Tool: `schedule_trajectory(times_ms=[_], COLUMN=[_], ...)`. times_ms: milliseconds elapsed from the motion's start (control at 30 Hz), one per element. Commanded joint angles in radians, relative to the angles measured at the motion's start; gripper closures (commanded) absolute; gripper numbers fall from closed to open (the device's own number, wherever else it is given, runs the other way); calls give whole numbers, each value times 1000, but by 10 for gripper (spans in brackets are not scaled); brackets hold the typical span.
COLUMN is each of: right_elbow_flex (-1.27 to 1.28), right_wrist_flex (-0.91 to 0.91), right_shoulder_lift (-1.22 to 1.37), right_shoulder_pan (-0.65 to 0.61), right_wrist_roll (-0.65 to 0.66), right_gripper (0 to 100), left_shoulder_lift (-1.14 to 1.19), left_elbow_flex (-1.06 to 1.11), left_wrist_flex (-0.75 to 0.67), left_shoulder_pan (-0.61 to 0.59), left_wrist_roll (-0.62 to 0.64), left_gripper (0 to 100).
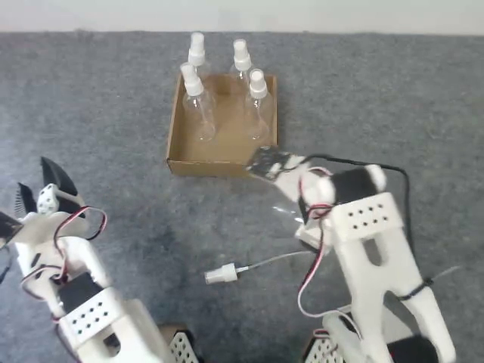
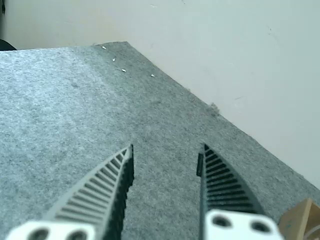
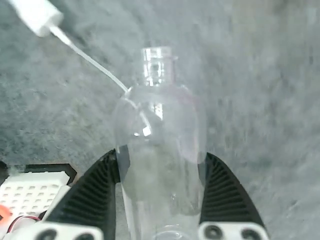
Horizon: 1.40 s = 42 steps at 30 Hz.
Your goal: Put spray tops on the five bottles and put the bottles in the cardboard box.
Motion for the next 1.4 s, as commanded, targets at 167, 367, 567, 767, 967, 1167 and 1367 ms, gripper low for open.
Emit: schedule_trajectory(times_ms=[167,367,567,767,967,1167,1367], right_elbow_flex=[124,261,330,338,338,334,299], right_wrist_flex=[-142,-286,-366,-335,-334,-334,-282], right_shoulder_lift=[-50,-50,-48,-48,-48,-48,-48], right_shoulder_pan=[275,312,305,305,305,259,173], right_wrist_roll=[-9,-104,-163,-163,-155,-152,-98], right_gripper=[921,920,891,744,734,734,734], left_shoulder_lift=[-14,-14,-14,-14,-14,-14,-14], left_elbow_flex=[-27,-27,-21,-21,-21,-19,-19], left_wrist_flex=[-32,-32,-34,-34,-34,-34,-34], left_shoulder_pan=[5,5,23,23,23,23,23], left_wrist_roll=[11,11,9,9,8,8,8], left_gripper=[808,808,807,807,806,806,806])
